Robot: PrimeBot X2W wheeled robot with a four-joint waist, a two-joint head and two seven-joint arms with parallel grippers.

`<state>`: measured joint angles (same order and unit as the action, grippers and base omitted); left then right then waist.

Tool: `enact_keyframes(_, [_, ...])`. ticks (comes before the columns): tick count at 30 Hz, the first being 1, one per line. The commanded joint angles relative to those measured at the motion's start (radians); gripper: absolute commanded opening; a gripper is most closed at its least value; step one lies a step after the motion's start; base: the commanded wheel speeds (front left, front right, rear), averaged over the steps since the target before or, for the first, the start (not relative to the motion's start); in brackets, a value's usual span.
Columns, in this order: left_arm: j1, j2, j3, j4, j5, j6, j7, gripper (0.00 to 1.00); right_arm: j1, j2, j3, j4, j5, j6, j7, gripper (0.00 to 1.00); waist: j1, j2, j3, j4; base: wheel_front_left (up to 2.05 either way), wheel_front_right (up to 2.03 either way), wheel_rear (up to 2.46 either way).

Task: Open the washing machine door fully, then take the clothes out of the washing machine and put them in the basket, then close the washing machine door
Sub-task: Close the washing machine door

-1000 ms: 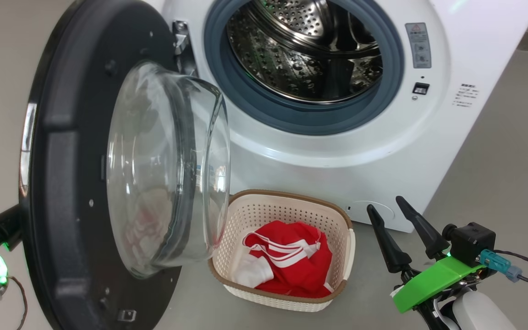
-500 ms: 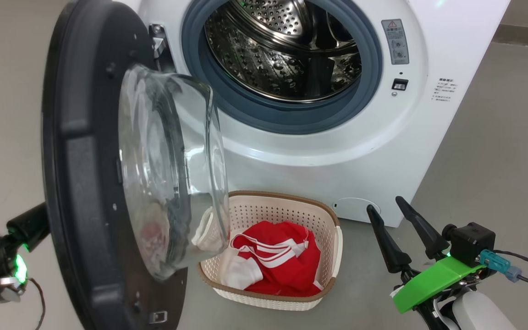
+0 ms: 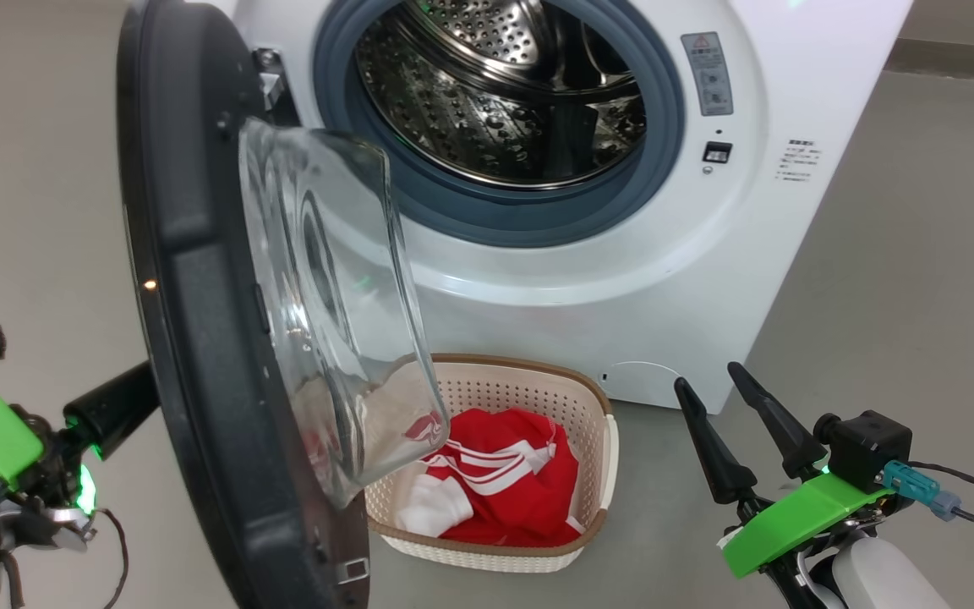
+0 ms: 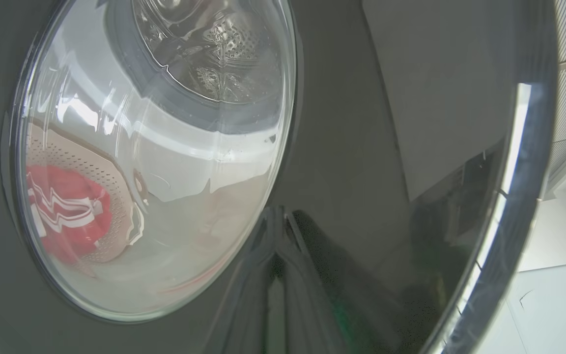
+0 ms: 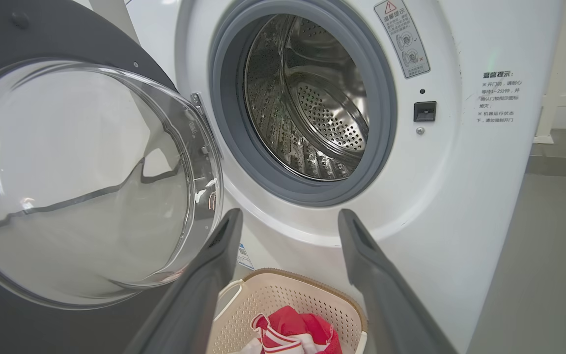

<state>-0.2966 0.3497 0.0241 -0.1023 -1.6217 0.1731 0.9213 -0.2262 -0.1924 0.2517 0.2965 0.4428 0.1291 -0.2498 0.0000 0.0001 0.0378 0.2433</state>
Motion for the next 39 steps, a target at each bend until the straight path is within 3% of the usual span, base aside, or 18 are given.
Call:
enact_keyframes(1, [-0.059,0.023,0.028,-0.043,-0.001,0.003,-0.001,0.0,-0.024,-0.001,0.019,-0.025,0.009,0.002,-0.012,1.0,0.0,-0.0001,0.003,-0.012,0.0,0.0,0.0])
enact_keyframes(9, [-0.072,0.005,0.02,-0.056,0.021,0.012,-0.029,0.0,-0.028,0.002,0.015,-0.027,0.007,0.002,-0.012,1.0,0.0,-0.0001,0.01,-0.051,0.0,0.0,0.0])
enact_keyframes(39, [-0.158,-0.04,0.025,0.014,0.098,-0.035,-0.139,0.0,-0.043,0.012,-0.007,-0.036,-0.001,0.002,-0.012,1.0,0.0,-0.0001,0.035,-0.267,0.0,0.0,0.0])
